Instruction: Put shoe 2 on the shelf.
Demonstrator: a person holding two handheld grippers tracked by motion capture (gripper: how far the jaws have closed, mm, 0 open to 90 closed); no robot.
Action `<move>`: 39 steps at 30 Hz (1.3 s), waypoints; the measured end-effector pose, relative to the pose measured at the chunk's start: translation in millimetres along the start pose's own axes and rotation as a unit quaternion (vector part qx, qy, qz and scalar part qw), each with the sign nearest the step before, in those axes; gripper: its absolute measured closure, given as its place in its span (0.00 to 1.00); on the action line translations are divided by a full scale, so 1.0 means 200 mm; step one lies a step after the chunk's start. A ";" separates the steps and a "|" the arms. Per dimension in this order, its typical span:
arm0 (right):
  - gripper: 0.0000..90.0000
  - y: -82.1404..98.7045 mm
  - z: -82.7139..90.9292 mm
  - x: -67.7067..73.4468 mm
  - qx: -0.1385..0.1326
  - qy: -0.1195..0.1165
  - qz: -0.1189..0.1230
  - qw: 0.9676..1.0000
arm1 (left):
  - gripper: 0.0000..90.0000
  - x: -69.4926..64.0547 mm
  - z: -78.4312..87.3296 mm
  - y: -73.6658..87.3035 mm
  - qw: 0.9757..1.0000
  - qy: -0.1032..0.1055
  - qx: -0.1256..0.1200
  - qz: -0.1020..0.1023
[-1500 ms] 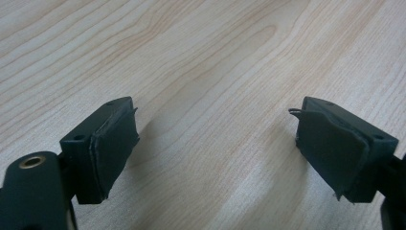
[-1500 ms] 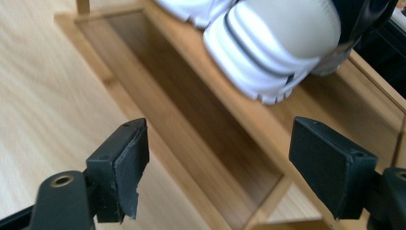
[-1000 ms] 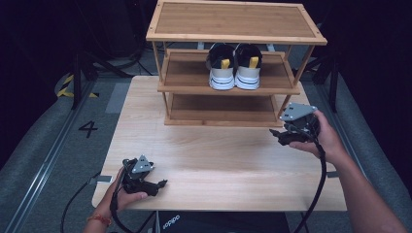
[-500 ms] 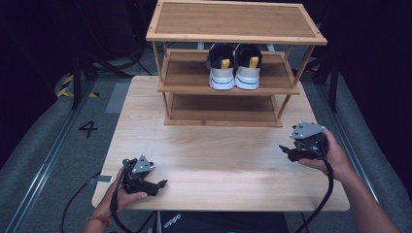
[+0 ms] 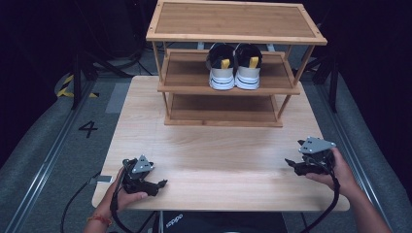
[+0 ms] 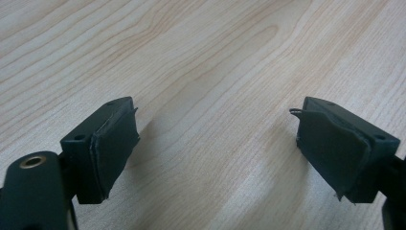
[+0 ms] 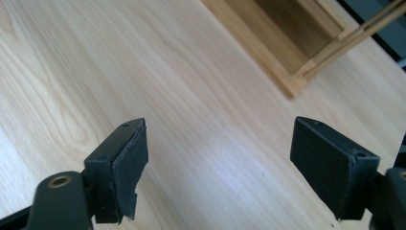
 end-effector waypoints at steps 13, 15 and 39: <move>0.22 0.40 0.00 -0.02 -0.010 -0.036 -0.089 0.995 | 0.16 0.00 0.00 0.00 1.000 -0.002 0.002 0.001; 0.22 0.46 0.00 -0.03 -0.016 -0.036 -0.113 0.993 | 0.16 0.00 0.00 0.00 1.000 -0.002 -0.002 0.001; 0.17 0.55 -0.03 -0.07 -0.025 -0.042 -0.203 0.978 | 0.16 0.00 0.00 0.00 1.000 0.001 -0.002 0.000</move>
Point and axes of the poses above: each handheld gripper's, and its own axes: z roughly backward along the jaws, y roughly out of its underside, x roughly to its left, the point moved 9 cm from there along -z, roughly forward along the jaws
